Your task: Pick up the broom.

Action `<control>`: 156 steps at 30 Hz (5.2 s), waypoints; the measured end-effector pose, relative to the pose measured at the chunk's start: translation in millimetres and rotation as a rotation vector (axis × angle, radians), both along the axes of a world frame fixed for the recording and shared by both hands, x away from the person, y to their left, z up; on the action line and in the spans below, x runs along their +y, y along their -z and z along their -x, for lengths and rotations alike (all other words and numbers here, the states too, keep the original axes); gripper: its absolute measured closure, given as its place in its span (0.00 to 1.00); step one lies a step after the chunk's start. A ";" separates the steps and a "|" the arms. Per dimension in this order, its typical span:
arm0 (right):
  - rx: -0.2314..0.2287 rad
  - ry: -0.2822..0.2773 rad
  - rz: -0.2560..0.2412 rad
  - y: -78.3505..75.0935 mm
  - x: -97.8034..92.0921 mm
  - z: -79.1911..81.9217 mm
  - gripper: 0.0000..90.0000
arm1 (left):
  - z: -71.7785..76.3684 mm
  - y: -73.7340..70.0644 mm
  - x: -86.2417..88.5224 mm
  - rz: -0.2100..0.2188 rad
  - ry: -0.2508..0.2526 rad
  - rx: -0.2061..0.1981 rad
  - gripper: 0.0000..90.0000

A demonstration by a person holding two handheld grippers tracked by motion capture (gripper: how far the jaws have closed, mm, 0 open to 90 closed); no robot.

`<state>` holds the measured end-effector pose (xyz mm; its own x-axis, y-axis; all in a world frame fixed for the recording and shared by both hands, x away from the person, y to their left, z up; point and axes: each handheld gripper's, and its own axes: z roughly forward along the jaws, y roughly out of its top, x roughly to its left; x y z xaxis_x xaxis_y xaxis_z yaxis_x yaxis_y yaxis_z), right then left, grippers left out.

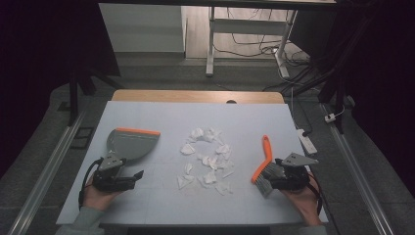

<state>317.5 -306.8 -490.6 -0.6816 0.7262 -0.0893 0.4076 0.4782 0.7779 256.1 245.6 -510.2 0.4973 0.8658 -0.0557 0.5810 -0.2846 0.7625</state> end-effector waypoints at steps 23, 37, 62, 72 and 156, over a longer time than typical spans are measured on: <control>-0.003 0.014 0.017 -9.1 12.0 2.2 0.28 | 3.2 0.5 -2.4 -0.026 -0.002 -0.015 0.23; 0.099 0.116 0.067 -40.8 21.9 -21.8 0.30 | 4.9 0.2 -4.4 -0.038 -0.003 -0.021 0.23; 0.458 0.387 0.244 -22.4 33.3 -110.4 0.35 | 4.4 3.0 -4.4 -0.044 0.000 -0.012 0.23; 0.578 0.458 0.279 -8.6 34.4 -120.3 0.41 | 3.8 4.3 -4.7 -0.049 0.003 -0.009 0.23; 0.234 0.053 -0.551 -67.7 75.4 -49.1 0.78 | 8.4 -25.0 -32.9 -0.026 0.063 -0.091 0.23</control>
<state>366.6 -231.4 -422.9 -0.5994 0.6562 0.4583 0.6103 0.0042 0.7922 247.7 212.7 -485.2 0.5524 0.8335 0.0147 0.4899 -0.3389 0.8032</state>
